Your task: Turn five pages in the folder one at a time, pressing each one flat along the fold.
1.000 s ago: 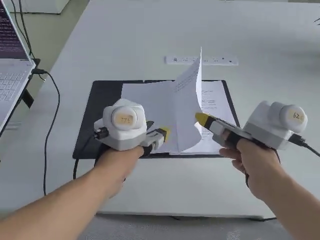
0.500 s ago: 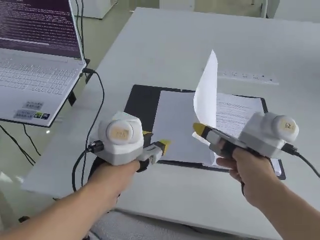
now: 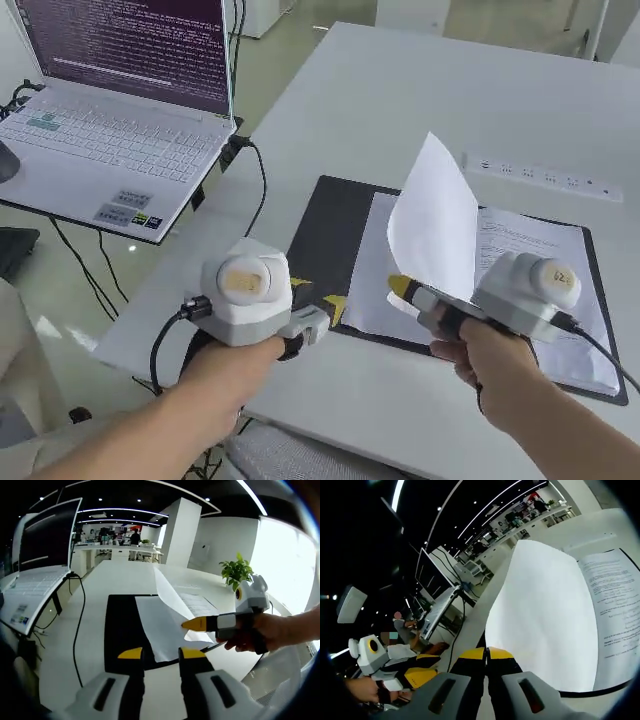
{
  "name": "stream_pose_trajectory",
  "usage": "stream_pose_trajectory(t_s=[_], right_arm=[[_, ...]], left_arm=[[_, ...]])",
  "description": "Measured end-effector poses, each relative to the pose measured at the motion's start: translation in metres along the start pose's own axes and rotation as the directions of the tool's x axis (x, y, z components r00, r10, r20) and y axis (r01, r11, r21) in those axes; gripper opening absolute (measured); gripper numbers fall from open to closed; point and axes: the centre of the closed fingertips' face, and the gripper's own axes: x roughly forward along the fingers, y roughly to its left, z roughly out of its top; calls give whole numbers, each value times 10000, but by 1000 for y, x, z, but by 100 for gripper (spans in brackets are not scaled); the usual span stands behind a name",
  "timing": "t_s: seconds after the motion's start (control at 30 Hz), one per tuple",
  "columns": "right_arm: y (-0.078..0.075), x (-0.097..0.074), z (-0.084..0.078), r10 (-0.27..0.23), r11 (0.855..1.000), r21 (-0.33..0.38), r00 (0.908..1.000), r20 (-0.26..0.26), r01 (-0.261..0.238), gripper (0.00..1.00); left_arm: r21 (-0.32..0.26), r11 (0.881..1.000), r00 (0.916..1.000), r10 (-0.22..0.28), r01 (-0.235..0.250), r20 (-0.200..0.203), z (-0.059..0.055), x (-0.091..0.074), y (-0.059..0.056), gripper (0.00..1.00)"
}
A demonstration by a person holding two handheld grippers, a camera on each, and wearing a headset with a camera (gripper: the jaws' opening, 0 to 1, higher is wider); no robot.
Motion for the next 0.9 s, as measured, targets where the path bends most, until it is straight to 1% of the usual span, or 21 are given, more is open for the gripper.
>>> stream_pose_trajectory(t_s=[0.23, 0.37, 0.43, 0.57, 0.6, 0.63, 0.67, 0.7, 0.73, 0.77, 0.8, 0.83, 0.87, 0.9], right_arm=[[-8, 24, -23, -142, 9999, 83, 9973, -714, 148, 0], [-17, 35, -39, -307, 9995, -29, 9921, -1219, 306, 0], [-20, 37, -43, -404, 9992, -65, 9898, -1366, 398, 0], [-26, 43, -49, -416, 9991, -89, 9878, -1502, 407, 0], [-24, 40, -52, -449, 9989, -195, 9857, -1623, 423, 0], [-26, 40, -53, -459, 9989, -165, 9850, -1664, 438, 0], [-27, 39, -53, -469, 9989, -156, 9850, -1663, 449, 0], [-27, 40, -53, -460, 9989, -127, 9850, -1663, 445, 0], [-28, 40, -53, -429, 9991, -41, 9850, -1671, 428, 0], [-28, 41, -55, -387, 9992, -62, 9846, -1707, 382, 1], [-28, 41, -56, -337, 9994, -130, 9832, -1792, 319, 4], [-27, 42, -58, -231, 9997, -121, 9824, -1855, 212, 6], [-26, 42, -58, -139, 9999, -74, 9823, -1866, 127, 8], [-23, 42, -60, -56, 10000, -44, 9818, -1896, 49, 10]], left_arm=[[-267, 9995, 9999, 140, -142, -73, -8, -4, 12, 24], [-562, 9981, 9996, 223, -234, -187, -15, -2, 19, 24], [-577, 9980, 9994, 236, -250, -252, -18, -1, 20, 24], [-775, 9967, 9992, 212, -237, -329, -23, 1, 21, 23], [-668, 9975, 9992, 185, -209, -368, -20, -2, 18, 23], [-670, 9975, 9991, 180, -207, -395, -20, -2, 18, 23], [-731, 9972, 9993, -162, 137, -330, -22, 2, 15, 23], [-735, 9972, 9993, -144, 119, -331, -23, 2, 16, 23], [-415, 9990, 9999, -149, 148, -14, -17, 8, 20, 23], [-437, 9989, 9999, -156, 155, -37, -18, 8, 21, 23], [-426, 9991, 9999, -13, 7, -143, -21, 9, 23, 23], [-420, 9991, 9999, -28, 21, -168, -22, 9, 22, 23], [-715, 9973, 9987, -191, 157, -465, -26, 9, 16, 23], [-668, 9977, 9987, -180, 148, -476, -25, 11, 16, 23]])
